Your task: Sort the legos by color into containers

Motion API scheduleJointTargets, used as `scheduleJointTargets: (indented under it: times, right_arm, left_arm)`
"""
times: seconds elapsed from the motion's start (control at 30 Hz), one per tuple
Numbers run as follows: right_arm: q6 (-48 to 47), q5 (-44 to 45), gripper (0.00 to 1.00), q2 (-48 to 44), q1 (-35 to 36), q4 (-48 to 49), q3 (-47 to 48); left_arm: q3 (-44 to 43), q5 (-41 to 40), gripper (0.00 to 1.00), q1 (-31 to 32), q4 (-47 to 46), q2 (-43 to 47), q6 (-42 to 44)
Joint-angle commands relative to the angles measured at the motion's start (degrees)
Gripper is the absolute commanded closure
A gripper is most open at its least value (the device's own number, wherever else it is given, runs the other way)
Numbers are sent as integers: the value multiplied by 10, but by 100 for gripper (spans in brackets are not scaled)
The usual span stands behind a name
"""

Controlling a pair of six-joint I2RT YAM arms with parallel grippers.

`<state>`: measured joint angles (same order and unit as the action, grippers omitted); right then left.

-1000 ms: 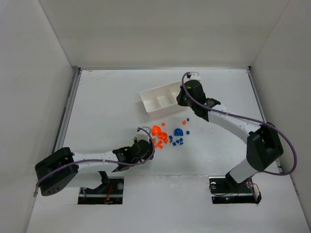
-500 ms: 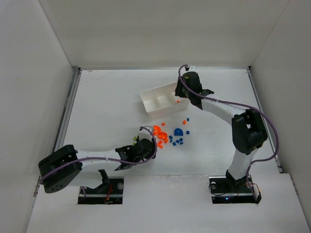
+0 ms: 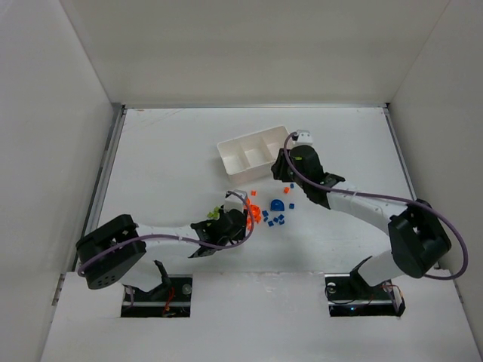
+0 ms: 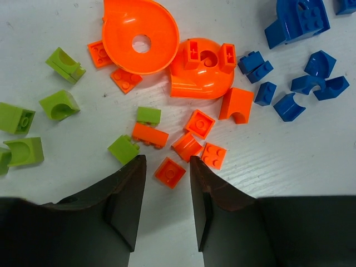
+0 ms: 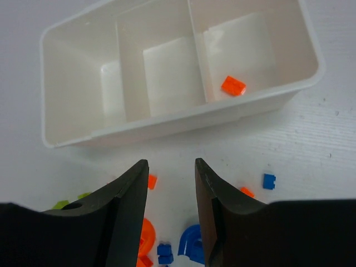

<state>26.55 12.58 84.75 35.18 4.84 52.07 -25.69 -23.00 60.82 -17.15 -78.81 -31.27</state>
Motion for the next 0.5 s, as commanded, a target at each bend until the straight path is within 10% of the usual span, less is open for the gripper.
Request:
scheduleJointTargets:
  times: [0.0, 0.47]
  right_arm:
    - [22, 19, 55, -38, 0, 45, -36]
    - [33, 36, 56, -39, -34, 10, -101]
  left_arm:
    - [-11, -5, 67, 14, 48, -12, 12]
    - [-67, -72, 85, 54, 140, -51, 42]
